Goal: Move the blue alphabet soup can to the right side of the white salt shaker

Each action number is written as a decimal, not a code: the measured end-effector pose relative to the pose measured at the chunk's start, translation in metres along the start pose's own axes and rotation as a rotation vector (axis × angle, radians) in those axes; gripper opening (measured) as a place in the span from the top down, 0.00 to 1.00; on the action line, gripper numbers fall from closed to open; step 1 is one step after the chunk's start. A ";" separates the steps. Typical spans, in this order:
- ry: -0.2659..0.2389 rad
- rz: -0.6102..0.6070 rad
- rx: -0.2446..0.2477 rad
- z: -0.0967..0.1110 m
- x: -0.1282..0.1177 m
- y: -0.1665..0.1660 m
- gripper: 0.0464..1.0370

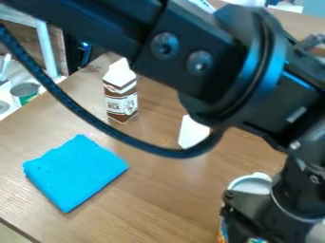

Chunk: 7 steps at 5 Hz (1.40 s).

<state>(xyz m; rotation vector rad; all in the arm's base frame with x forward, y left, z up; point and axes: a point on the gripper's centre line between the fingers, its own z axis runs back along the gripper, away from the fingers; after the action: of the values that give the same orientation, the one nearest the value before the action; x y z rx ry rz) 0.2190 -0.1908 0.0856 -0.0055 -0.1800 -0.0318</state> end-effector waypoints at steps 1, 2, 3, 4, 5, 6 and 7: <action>-0.019 0.041 0.006 -0.001 0.008 0.007 0.04; -0.021 0.078 0.011 -0.003 0.014 0.015 0.04; -0.029 0.100 0.017 -0.004 0.020 0.023 0.04; -0.035 0.109 0.026 -0.006 0.024 0.030 0.04; -0.031 0.125 0.053 -0.012 0.029 0.038 0.04; -0.039 0.140 0.063 -0.014 0.035 0.044 0.04; -0.057 0.164 0.067 -0.012 0.049 0.051 0.04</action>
<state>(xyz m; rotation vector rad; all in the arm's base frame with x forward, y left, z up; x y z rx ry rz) 0.2715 -0.1410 0.0823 0.0459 -0.2370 0.1379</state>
